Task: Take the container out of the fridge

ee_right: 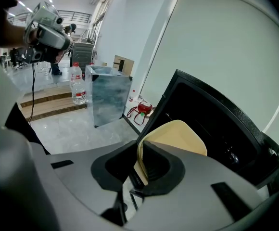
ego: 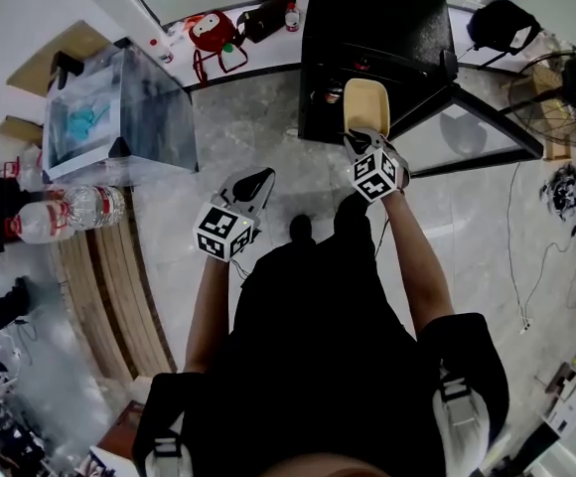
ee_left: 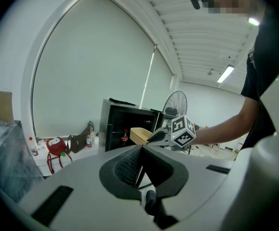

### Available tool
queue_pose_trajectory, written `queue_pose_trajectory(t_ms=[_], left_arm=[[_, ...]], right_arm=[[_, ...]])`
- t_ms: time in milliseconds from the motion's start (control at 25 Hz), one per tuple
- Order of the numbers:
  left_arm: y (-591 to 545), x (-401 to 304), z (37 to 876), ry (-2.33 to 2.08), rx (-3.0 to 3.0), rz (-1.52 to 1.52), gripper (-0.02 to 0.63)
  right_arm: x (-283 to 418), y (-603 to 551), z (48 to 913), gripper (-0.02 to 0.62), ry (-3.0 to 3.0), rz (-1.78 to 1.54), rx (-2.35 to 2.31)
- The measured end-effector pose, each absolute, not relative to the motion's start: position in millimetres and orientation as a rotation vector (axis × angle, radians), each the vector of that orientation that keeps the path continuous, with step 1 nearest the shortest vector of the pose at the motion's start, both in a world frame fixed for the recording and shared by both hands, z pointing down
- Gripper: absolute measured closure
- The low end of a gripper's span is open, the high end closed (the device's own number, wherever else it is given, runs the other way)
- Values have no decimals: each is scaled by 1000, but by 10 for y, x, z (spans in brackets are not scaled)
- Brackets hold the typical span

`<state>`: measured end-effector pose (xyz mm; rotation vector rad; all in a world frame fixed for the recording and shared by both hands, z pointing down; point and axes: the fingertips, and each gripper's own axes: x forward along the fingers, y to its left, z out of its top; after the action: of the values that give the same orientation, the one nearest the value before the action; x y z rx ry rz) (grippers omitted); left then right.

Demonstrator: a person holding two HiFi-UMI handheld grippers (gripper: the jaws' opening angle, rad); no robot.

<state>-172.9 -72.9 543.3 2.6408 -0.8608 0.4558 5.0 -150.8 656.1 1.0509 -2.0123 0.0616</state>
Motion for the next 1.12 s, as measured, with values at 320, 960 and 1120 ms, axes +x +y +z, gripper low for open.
queue_pose_trajectory(t_ms=[320, 960, 1120], left_arm=[[-663, -1784, 5455, -854, 2641, 461, 591], [-617, -1867, 5504, -864, 2624, 448, 591], [-639, -1899, 5511, -876, 2618, 445, 591]], right_arm=[[-63, -1427, 6583, 560, -2017, 58, 1031], [-191, -1346, 6622, 560, -2019, 51, 1008], [-232, -1342, 6638, 560, -2021, 53, 1001]])
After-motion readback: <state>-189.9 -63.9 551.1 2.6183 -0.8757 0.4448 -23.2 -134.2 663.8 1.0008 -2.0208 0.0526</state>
